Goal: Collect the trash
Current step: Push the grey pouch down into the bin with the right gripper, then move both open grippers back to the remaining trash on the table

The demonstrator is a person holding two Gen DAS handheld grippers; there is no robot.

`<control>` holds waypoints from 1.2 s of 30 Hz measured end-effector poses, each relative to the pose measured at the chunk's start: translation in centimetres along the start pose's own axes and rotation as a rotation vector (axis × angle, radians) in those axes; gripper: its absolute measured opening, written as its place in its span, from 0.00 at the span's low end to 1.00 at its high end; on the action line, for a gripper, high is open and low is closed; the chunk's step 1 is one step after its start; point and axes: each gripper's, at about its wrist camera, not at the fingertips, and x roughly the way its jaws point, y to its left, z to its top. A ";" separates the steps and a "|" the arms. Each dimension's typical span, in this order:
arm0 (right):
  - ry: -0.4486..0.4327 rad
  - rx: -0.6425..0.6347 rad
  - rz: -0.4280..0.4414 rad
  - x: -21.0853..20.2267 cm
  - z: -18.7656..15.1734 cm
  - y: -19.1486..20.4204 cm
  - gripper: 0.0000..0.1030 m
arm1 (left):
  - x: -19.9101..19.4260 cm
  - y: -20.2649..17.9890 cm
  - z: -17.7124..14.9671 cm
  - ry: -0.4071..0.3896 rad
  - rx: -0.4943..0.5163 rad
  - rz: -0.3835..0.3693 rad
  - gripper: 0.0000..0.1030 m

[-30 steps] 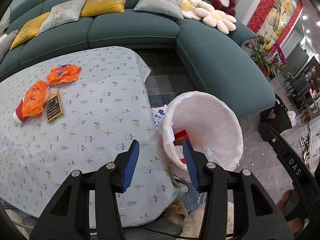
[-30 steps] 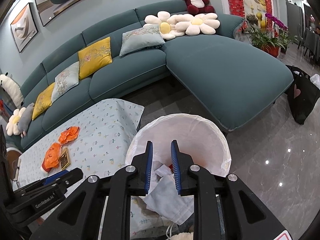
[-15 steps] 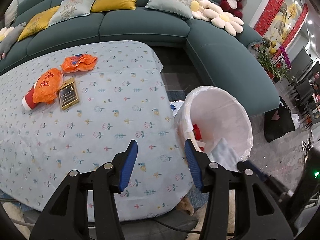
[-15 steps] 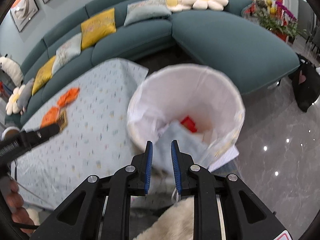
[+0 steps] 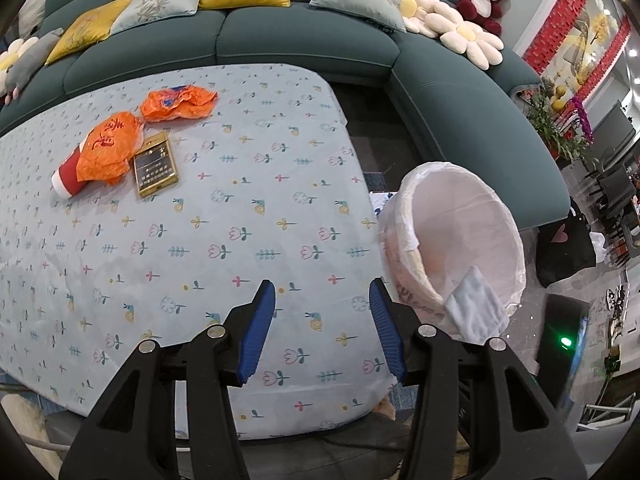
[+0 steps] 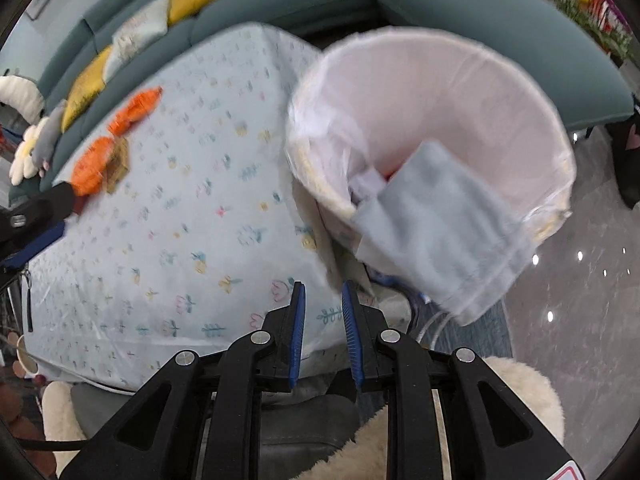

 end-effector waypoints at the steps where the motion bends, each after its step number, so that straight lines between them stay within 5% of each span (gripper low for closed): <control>1: 0.027 0.006 -0.003 0.6 0.2 -0.1 0.20 | 0.1 0.1 0.1 0.002 -0.002 0.001 0.45; 8: 0.094 0.029 -0.058 2.2 1.6 -1.4 0.20 | 0.9 0.7 0.2 0.019 -0.010 0.007 0.45; 11: 0.074 -0.050 -0.150 1.1 2.4 -1.1 0.17 | 1.1 0.9 0.3 0.021 -0.016 0.005 0.45; 16: 0.087 -0.117 -0.169 0.0 3.4 -1.4 0.13 | 1.5 1.3 0.4 0.030 -0.032 -0.001 0.45; 19: 0.050 -0.193 -0.253 -1.3 3.9 -1.0 0.16 | 1.5 1.3 0.4 0.029 -0.033 -0.003 0.45; 32: -0.152 -0.121 -0.226 -7.6 9.7 -2.1 0.17 | 0.8 2.9 0.6 0.018 -0.061 0.003 0.45; 36: -0.196 -0.135 -0.207 -8.7 9.2 -0.4 0.26 | 0.2 3.7 0.5 0.009 -0.075 0.005 0.46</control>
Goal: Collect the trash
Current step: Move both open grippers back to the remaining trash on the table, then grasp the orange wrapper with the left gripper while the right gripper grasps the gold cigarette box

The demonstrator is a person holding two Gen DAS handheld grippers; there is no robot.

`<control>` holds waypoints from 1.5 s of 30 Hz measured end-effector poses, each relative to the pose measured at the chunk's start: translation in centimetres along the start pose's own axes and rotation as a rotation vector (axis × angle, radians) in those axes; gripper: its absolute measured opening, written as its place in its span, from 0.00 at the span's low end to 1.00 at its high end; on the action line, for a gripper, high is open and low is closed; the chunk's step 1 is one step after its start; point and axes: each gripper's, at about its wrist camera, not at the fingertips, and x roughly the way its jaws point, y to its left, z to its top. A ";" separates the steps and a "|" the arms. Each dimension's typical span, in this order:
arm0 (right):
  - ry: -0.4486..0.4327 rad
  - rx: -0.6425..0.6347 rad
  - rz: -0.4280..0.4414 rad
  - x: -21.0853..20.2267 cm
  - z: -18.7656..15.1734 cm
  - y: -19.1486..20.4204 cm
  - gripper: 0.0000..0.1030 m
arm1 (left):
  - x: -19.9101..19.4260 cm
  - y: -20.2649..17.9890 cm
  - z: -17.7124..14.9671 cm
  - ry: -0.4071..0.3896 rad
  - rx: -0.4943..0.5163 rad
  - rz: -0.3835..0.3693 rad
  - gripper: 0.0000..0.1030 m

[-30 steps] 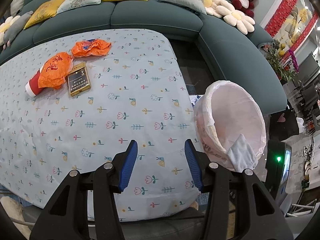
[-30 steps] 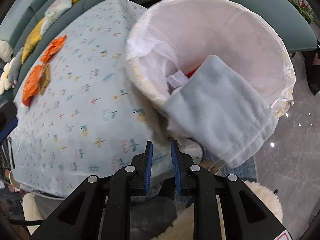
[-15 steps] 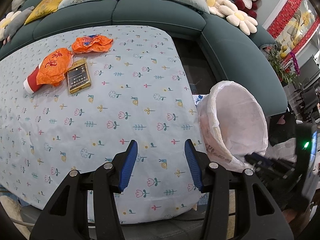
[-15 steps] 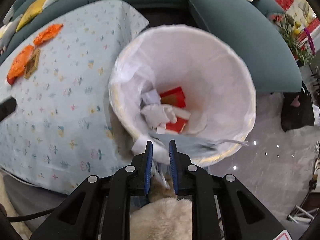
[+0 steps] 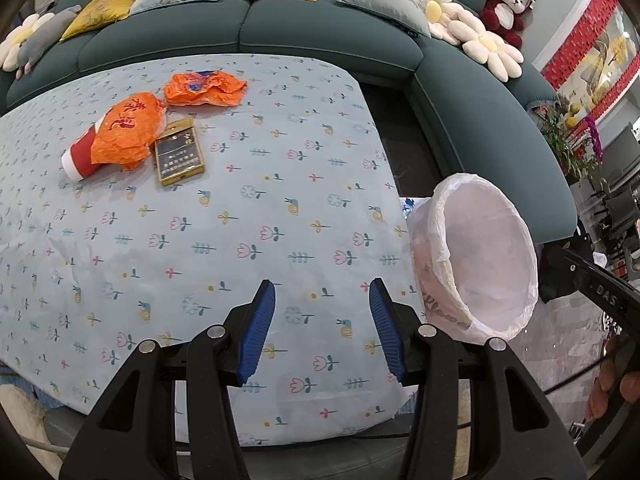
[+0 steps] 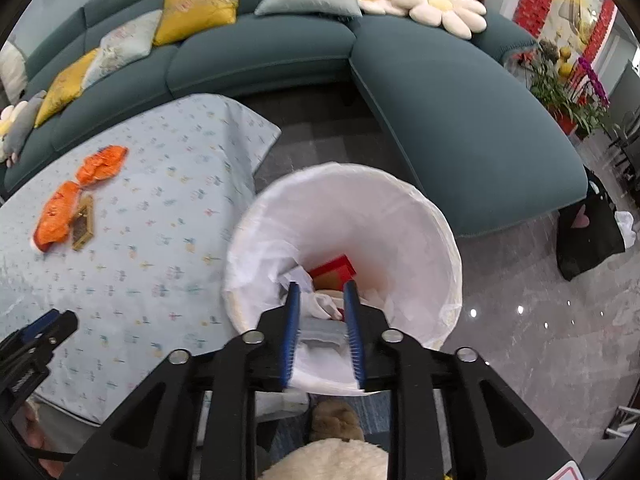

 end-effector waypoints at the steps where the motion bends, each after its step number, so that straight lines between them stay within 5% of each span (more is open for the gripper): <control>1: -0.009 -0.004 0.005 -0.4 -0.1 0.4 0.30 | -0.2 0.2 0.0 -0.004 -0.004 0.001 0.47; 7: -0.073 -0.057 0.050 -2.6 -0.6 4.7 0.45 | -1.6 3.4 0.1 -0.038 -0.055 0.033 0.58; 18: -0.133 -0.205 0.168 -3.3 -0.6 16.9 0.51 | -3.0 14.2 1.4 -0.072 -0.215 0.120 0.62; 31: -0.085 -0.275 0.283 1.6 0.7 27.3 0.51 | 1.2 22.3 7.0 -0.055 -0.344 0.186 0.62; 40: -0.049 -0.311 0.304 6.0 2.3 31.0 0.57 | 4.8 23.4 11.0 -0.031 -0.338 0.135 0.62; 43: -0.023 -0.307 0.312 7.8 2.8 31.7 0.57 | 6.1 23.7 11.6 -0.008 -0.322 0.141 0.56; 45: -0.003 -0.302 0.322 9.0 3.0 32.3 0.57 | 6.6 23.8 11.8 0.009 -0.314 0.132 0.41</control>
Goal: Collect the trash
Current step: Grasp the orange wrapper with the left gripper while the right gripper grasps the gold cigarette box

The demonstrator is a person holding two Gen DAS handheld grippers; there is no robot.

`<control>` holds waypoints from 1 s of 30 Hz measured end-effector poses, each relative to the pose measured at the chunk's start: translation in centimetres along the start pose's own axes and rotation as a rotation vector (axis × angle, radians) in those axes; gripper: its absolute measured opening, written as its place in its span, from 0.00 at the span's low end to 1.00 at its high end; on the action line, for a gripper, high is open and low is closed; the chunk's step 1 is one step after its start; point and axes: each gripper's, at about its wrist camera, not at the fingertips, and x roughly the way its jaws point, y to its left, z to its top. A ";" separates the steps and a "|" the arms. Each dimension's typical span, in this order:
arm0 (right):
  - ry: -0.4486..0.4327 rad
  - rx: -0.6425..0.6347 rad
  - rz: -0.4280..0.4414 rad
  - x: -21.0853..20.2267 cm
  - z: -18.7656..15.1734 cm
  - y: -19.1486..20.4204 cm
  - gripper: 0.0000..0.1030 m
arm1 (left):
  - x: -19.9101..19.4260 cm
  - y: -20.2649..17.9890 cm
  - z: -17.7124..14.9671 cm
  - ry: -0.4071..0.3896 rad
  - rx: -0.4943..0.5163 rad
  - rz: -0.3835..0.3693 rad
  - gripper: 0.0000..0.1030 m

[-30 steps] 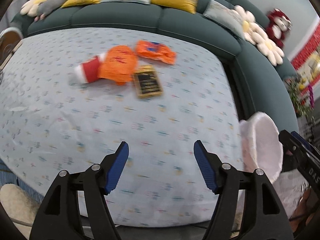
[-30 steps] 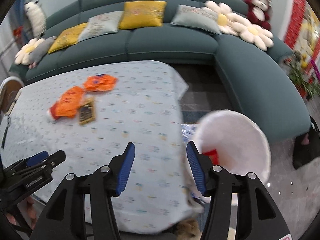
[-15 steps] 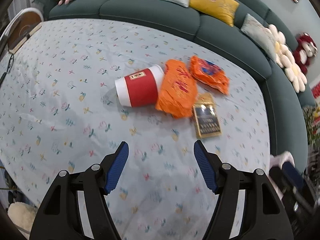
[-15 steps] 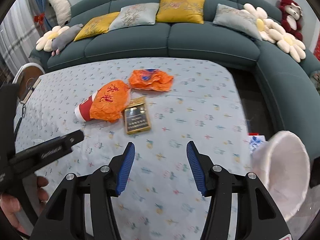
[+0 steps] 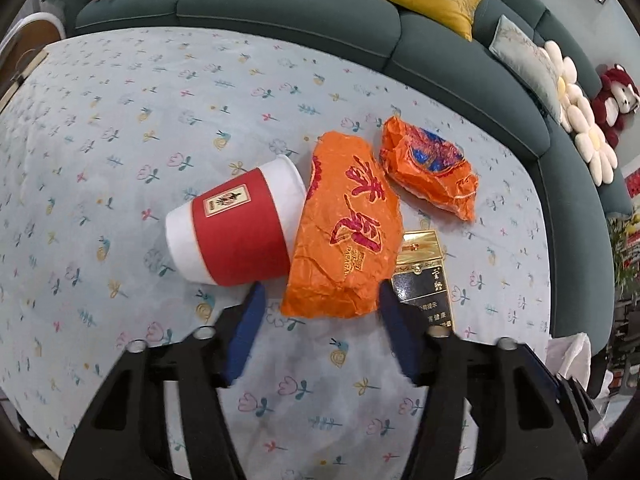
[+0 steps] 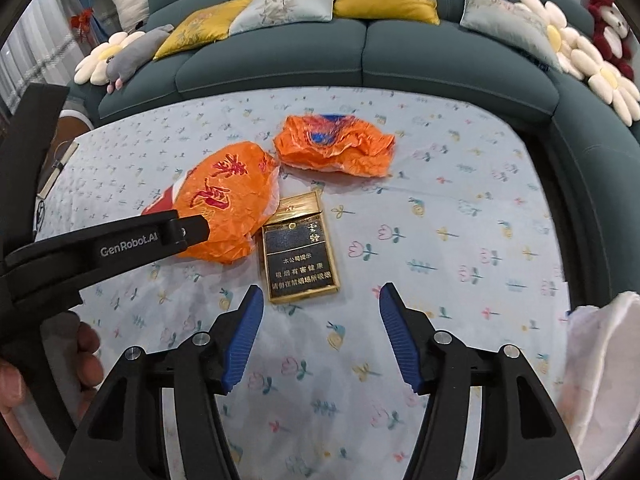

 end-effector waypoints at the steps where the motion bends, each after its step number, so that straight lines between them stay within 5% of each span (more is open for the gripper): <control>1: 0.005 0.000 0.002 0.5 0.1 0.1 0.57 | 0.2 0.0 0.1 0.008 0.002 -0.009 0.34; 5: 0.017 -0.012 -0.001 2.4 0.3 0.7 0.61 | 0.5 -0.3 -0.1 0.014 0.029 -0.022 0.10; 14: 0.047 -0.024 -0.025 6.0 1.0 1.5 0.61 | -0.7 -0.2 -0.4 -0.008 0.042 -0.055 0.05; 17: 0.061 -0.020 -0.032 7.1 1.0 1.5 0.61 | -0.9 -0.3 -0.5 0.001 0.045 -0.066 0.13; 20: 0.059 -0.027 -0.055 7.5 0.7 1.5 0.55 | -0.8 -0.2 -0.3 -0.002 0.033 -0.060 0.42; 25: 0.058 -0.007 -0.039 6.9 0.1 0.6 0.55 | 0.3 -0.1 0.7 0.003 -0.020 -0.055 0.43; 26: 0.059 0.000 -0.036 6.7 -0.1 0.4 0.55 | 0.5 -0.3 0.9 0.003 -0.017 -0.051 0.43; 30: 0.058 0.015 -0.046 6.0 -0.9 -0.7 0.55 | 1.2 -1.4 1.2 0.005 0.008 -0.048 0.13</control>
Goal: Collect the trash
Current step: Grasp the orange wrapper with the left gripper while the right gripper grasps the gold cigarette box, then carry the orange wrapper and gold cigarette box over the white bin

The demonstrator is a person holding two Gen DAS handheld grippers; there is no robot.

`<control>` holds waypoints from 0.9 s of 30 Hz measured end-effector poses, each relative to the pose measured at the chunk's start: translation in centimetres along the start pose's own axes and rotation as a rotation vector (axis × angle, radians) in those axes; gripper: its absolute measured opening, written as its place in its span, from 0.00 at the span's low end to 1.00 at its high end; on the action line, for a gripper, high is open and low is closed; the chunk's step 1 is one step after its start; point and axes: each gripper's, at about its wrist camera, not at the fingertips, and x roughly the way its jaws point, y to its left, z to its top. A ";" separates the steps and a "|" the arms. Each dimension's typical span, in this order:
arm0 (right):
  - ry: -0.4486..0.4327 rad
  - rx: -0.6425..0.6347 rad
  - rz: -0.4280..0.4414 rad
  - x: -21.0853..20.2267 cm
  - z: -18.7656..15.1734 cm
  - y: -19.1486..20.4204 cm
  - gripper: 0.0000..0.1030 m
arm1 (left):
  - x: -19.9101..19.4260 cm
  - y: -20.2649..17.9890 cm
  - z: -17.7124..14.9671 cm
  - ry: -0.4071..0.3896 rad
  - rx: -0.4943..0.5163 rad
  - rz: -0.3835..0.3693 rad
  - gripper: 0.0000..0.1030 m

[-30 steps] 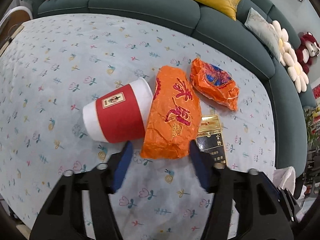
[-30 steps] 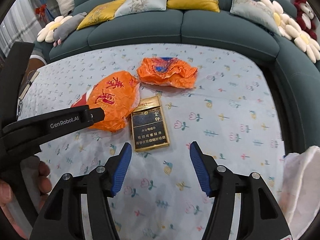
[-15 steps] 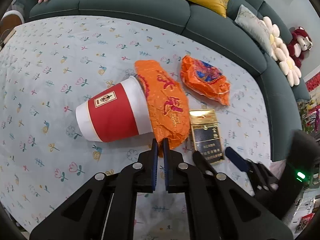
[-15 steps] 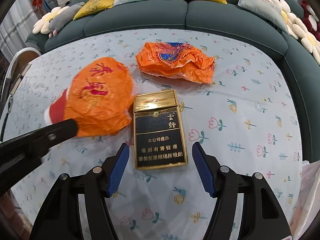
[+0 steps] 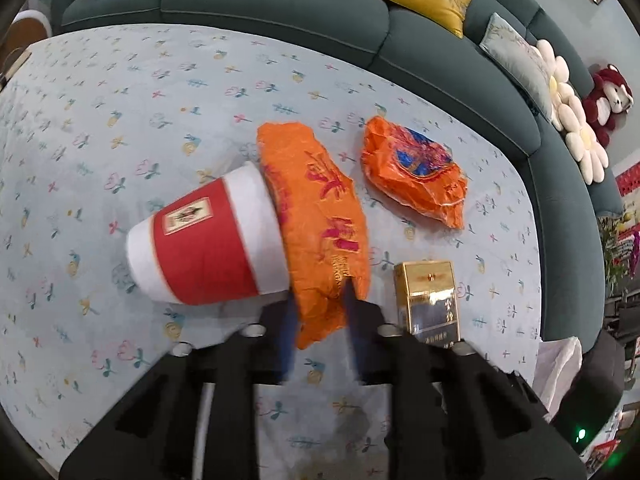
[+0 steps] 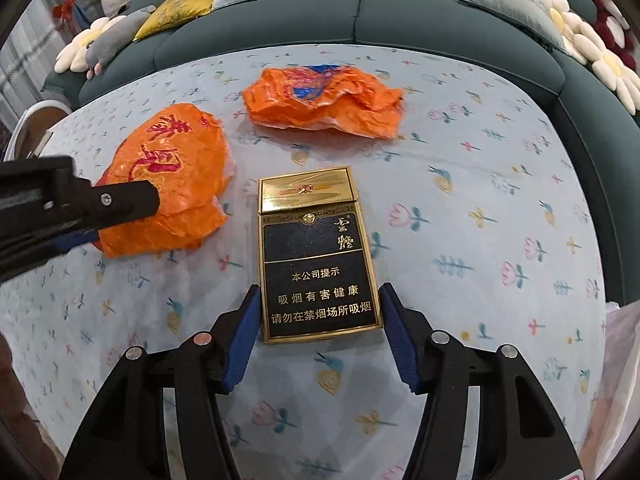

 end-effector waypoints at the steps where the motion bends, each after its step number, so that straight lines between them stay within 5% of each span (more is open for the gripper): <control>1: 0.001 0.005 0.002 -0.1 -0.1 -0.2 0.55 | -0.1 -0.4 0.0 -0.005 0.009 -0.002 0.08; 13: -0.057 0.104 0.016 -4.6 -1.7 -3.9 0.54 | -3.5 -4.5 -2.3 -0.040 0.089 -0.018 0.03; 27: -0.167 0.229 -0.023 -13.5 -5.5 -11.7 0.54 | -7.8 -13.0 -9.5 -0.030 0.205 -0.096 0.03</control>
